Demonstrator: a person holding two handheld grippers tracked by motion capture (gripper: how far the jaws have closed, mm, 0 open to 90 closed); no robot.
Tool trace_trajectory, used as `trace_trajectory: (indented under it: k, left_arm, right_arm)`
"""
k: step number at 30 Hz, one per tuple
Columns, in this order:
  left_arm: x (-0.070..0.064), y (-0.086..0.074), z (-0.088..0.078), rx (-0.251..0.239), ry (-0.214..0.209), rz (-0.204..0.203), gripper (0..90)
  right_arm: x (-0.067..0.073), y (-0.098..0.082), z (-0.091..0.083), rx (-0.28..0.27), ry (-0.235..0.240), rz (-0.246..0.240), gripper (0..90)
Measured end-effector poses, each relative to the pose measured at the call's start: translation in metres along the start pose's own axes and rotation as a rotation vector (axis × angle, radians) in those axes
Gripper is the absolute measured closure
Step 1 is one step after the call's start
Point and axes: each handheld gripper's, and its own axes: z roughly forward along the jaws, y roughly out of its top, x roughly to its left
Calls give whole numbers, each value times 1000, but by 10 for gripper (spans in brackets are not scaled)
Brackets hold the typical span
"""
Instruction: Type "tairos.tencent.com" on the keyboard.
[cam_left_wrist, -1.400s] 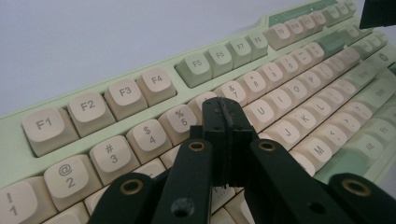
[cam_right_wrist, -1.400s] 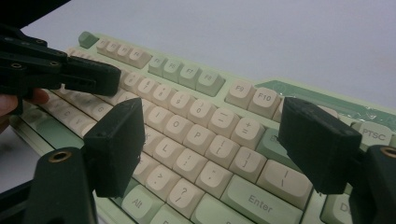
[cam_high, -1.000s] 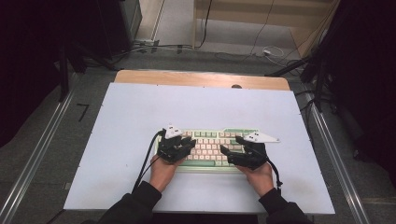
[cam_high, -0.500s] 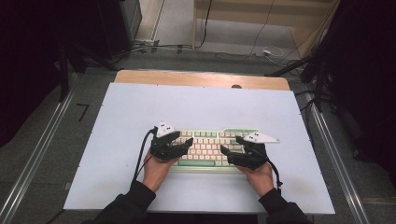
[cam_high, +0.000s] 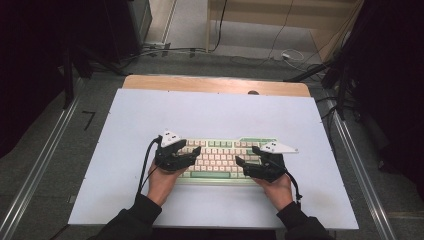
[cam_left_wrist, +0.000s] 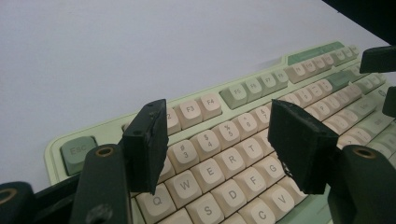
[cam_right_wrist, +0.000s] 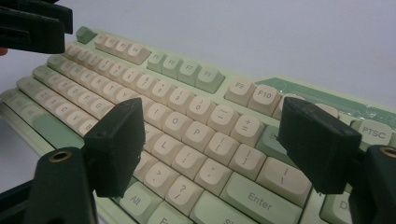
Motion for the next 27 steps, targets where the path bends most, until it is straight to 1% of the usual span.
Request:
trace_trajectory:
  k: [2,4,7,8,9,11,13,14,17,22,27]
  left_arm:
    - [0,-1,0,5,3,0,421]
    - [1,-2,0,9,7,11,466]
    - [1,-4,1,15,6,22,624]
    - [1,-5,1,24,5,30,689]
    - [1,-5,2,29,3,29,736]
    - [2,-8,5,52,0,37,822]
    - [2,-9,8,70,-5,41,886]
    - [2,-10,9,76,-10,43,900]
    - [2,-11,11,94,-8,47,900]
    - [3,-12,13,103,-4,47,900]
    - [2,-12,13,104,-9,41,900]
  right_arm:
    - [0,0,0,-1,-1,0,213]
    - [0,0,0,0,-1,-1,213]
    - [0,0,0,1,-1,-2,213]
    - [0,0,0,1,0,-2,213]
    - [0,0,0,1,0,-2,213]
    - [1,0,0,2,1,-2,213]
    - [1,0,0,1,0,-3,214]
    - [1,0,0,2,0,-2,213]
    - [1,0,1,4,1,-3,213]
    - [1,0,1,4,1,-4,213]
    - [1,0,1,4,1,-3,214]
